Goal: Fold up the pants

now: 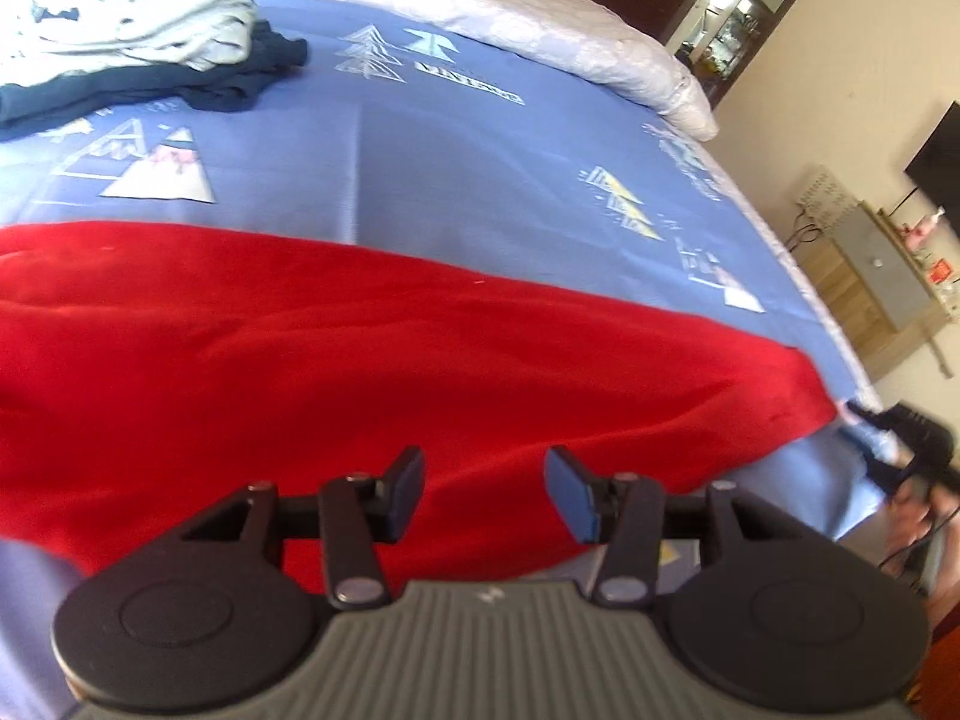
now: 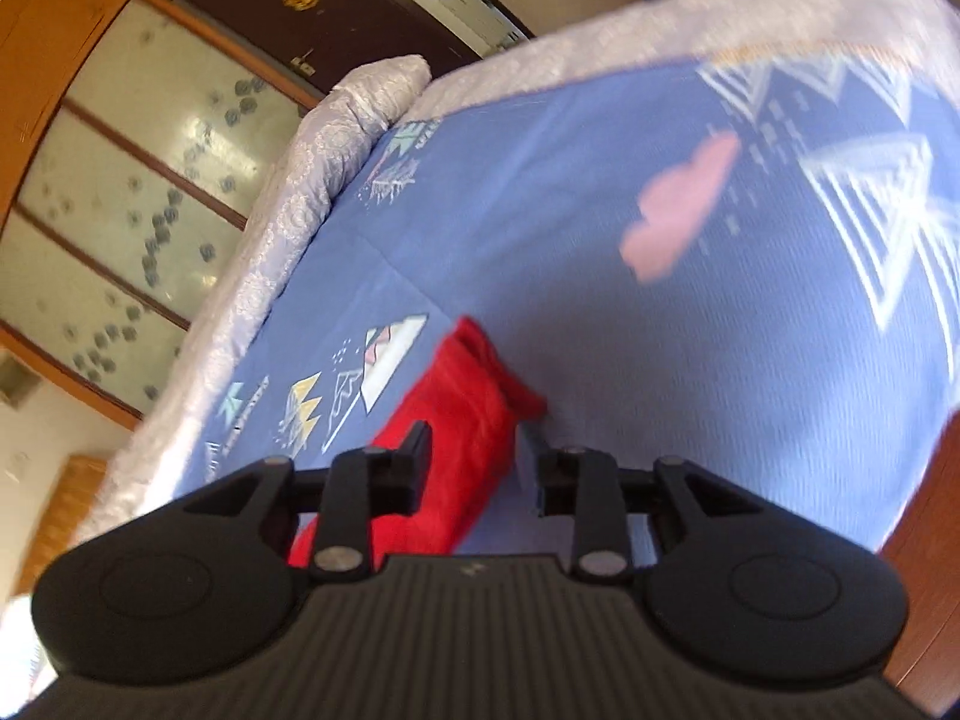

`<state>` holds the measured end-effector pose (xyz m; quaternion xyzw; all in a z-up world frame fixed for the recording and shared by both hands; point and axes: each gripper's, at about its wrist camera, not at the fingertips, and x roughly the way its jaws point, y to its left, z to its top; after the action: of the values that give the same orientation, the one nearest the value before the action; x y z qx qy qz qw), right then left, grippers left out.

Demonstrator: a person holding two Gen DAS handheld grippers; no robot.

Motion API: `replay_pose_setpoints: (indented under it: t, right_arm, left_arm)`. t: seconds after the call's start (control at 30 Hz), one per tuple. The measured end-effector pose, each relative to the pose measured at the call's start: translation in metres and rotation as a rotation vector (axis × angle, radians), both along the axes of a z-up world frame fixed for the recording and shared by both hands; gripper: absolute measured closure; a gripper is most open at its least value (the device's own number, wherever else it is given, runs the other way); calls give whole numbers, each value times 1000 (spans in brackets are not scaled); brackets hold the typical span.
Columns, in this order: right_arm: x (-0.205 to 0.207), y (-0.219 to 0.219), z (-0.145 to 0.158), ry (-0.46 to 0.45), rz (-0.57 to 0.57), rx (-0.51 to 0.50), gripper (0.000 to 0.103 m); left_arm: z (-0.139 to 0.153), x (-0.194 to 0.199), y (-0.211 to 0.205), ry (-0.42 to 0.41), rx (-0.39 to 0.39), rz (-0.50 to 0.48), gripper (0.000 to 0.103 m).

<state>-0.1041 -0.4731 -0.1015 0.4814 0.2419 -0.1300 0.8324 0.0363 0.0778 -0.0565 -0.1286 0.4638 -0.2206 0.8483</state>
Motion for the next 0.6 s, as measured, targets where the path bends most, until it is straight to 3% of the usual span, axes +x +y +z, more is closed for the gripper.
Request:
replay_pose_setpoints:
  t: [0.1,0.2,0.3,0.33,0.37,0.47,0.6]
  right_arm:
    - [7,7,-5,3,6,75,61]
    - [26,10,-7,2,3,32,63]
    - [47,13,-7,-11,20,-6,63]
    - [49,14,-8,-8,29,-19,67]
    - [51,16,-6,3,34,-28,92]
    - [48,37,11,-70,106,-33,91]
    - [53,114,65,-173,325,-243,91]
  left_arm:
    - [-5,13,-9,28,-21,0,57]
    - [-21,24,-17,80,72,41,59]
    - [-24,28,-17,87,47,63,59]
    - [-22,29,-16,96,41,63,58]
    - [-19,30,-15,101,25,63,58]
    - [-5,31,-1,110,-76,76,58]
    - [15,33,5,84,-212,64,47]
